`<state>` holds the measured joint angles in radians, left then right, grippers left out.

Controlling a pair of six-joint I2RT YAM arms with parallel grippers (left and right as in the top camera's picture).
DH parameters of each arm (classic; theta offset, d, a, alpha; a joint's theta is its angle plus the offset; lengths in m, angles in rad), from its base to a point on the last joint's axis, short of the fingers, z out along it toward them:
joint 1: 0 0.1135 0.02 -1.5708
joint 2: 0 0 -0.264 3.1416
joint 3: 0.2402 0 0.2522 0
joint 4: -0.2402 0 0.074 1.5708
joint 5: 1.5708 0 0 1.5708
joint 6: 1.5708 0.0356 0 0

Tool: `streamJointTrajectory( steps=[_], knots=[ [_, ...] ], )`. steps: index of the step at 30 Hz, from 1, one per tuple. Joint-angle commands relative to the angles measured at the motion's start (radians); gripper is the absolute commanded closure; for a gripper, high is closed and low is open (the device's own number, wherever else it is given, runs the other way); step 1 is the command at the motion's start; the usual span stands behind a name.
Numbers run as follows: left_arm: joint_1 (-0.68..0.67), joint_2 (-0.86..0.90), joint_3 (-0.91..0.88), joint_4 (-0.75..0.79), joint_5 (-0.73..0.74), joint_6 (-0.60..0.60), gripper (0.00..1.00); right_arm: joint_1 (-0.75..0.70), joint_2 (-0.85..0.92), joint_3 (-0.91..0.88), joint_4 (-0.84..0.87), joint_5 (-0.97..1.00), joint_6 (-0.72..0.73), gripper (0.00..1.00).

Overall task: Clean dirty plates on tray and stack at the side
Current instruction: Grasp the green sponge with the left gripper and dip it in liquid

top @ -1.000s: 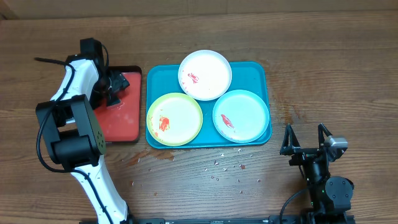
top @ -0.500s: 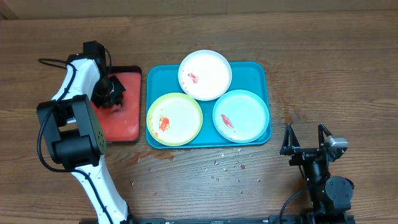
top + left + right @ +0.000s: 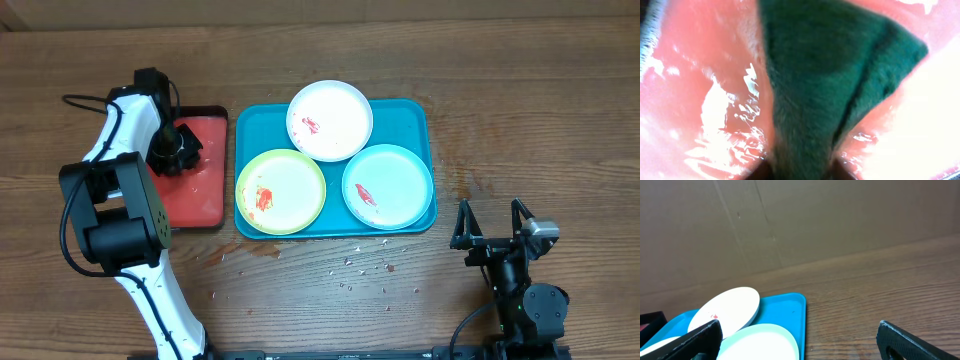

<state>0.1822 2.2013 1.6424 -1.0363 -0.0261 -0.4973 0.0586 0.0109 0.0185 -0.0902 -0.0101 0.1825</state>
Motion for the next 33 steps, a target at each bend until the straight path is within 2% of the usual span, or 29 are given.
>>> streamJointTrajectory(
  steps=[1, 2, 3, 6, 13, 19, 23, 24, 25, 28, 29, 31, 32, 33],
  knots=[
    [0.000, 0.035, -0.022, -0.003, -0.022, 0.003, 0.96, -0.006, -0.008, -0.010, 0.006, 0.009, -0.008, 0.00],
    [0.001, 0.035, -0.022, 0.002, -0.022, 0.003, 0.96, -0.006, -0.008, -0.010, 0.006, 0.009, -0.008, 0.00],
    [0.000, 0.035, -0.022, 0.011, -0.025, 0.003, 0.88, -0.006, -0.008, -0.010, 0.006, 0.009, -0.008, 0.00],
    [0.001, 0.035, -0.022, 0.053, -0.029, 0.004, 0.00, -0.006, -0.008, -0.010, 0.006, 0.009, -0.008, 0.00],
    [0.001, 0.035, -0.022, 0.200, -0.037, 0.004, 0.00, -0.006, -0.008, -0.010, 0.006, 0.009, -0.008, 0.00],
    [0.001, 0.035, -0.022, 0.260, -0.037, 0.004, 0.02, -0.006, -0.008, -0.010, 0.006, 0.009, -0.008, 0.00],
    [0.001, 0.035, -0.022, 0.267, -0.037, 0.004, 0.80, -0.006, -0.008, -0.010, 0.006, 0.009, -0.008, 0.00],
    [0.001, 0.035, -0.022, 0.267, -0.037, 0.004, 0.93, -0.006, -0.008, -0.010, 0.006, 0.009, -0.008, 0.00],
    [0.001, 0.035, -0.022, 0.266, -0.036, 0.004, 0.96, -0.006, -0.008, -0.010, 0.006, 0.009, -0.008, 0.00],
    [0.001, 0.035, -0.022, 0.261, -0.036, 0.004, 0.96, -0.006, -0.008, -0.010, 0.006, 0.009, -0.008, 0.00],
    [0.001, 0.035, -0.022, 0.256, -0.036, 0.004, 0.82, -0.006, -0.008, -0.010, 0.006, 0.009, -0.008, 0.00],
    [0.001, 0.035, -0.022, 0.239, -0.035, 0.004, 0.20, -0.006, -0.008, -0.010, 0.006, 0.009, -0.008, 0.00],
    [0.001, 0.035, -0.022, 0.227, -0.032, 0.004, 0.02, -0.006, -0.008, -0.010, 0.006, 0.009, -0.008, 0.00],
    [0.000, 0.035, -0.022, 0.209, -0.032, 0.004, 0.00, -0.006, -0.008, -0.010, 0.006, 0.009, -0.008, 0.00]
  ],
)
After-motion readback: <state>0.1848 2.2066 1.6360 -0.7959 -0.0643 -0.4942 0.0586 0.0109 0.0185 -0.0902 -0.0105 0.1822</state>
